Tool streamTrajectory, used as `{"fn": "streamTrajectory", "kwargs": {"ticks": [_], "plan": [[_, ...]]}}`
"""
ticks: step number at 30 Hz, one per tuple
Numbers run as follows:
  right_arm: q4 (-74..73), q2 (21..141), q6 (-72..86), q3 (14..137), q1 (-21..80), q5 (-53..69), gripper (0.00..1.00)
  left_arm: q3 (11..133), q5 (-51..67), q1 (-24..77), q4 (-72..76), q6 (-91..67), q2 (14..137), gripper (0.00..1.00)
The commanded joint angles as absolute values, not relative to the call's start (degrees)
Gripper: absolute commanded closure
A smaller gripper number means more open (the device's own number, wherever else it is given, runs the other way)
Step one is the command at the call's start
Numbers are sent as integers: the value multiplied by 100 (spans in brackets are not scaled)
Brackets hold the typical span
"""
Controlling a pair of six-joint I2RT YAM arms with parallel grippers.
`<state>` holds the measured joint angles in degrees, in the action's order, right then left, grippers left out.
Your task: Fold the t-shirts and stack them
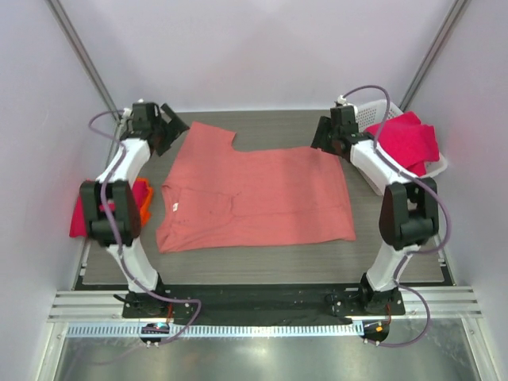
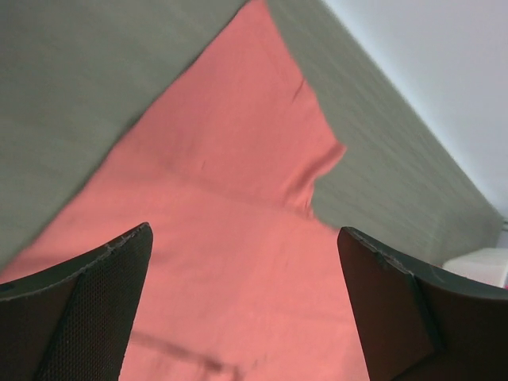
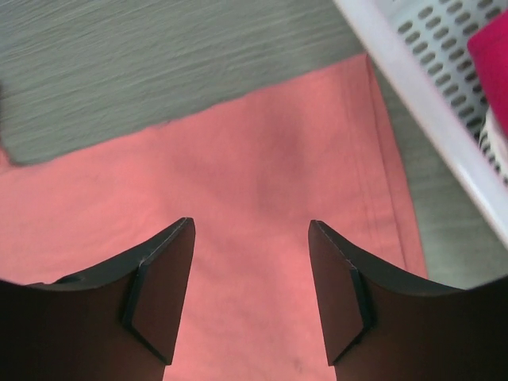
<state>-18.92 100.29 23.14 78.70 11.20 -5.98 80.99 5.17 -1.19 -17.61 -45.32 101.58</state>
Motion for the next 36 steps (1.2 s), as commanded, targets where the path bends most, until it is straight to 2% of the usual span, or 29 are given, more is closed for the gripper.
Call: {"fn": "streamTrajectory", "kwargs": {"ticks": [1, 4, 10, 13, 19, 20, 21, 22, 27, 33, 36], "plan": [[-1846, 10536, 2057, 8638, 1116, -1151, 35, 9330, 659, -44, -1730, -4000, 11317, 0], [-1767, 11012, 1987, 8973, 1151, -1265, 36, 10439, 449, -44, -1968, -3885, 12361, 0], [-1144, 11382, 1916, 8869, 1169, -1511, 38, 12905, 378, 121, -2880, -3762, 14243, 9], [-837, 11426, 1942, 8728, 1204, -1617, 39, 13585, 185, 202, -3172, -3674, 14659, 15], [-273, 11391, 1934, 8271, 1380, -1802, 41, 13869, 263, 229, -3243, -3770, 15187, 29], [-264, 11382, 1942, 8279, 1380, -1767, 41, 13974, 325, 237, -3234, -3823, 15301, 36], [-264, 11382, 1916, 8314, 1380, -1688, 41, 14018, 517, 237, -3191, -3858, 15363, 40], [-298, 11364, 1907, 8314, 1380, -1679, 41, 14097, 623, 237, -3173, -3911, 15433, 50], [-299, 11276, 1863, 8218, 1389, -1775, 41, 14362, 703, 211, -3182, -4087, 15680, 59], [-290, 11311, 1890, 8174, 1406, -1723, 41, 14195, 633, 150, -3120, -4052, 15610, 98], [-299, 11303, 1898, 8183, 1415, -1714, 41, 13739, 449, 27, -2989, -3999, 15311, 100]]}}
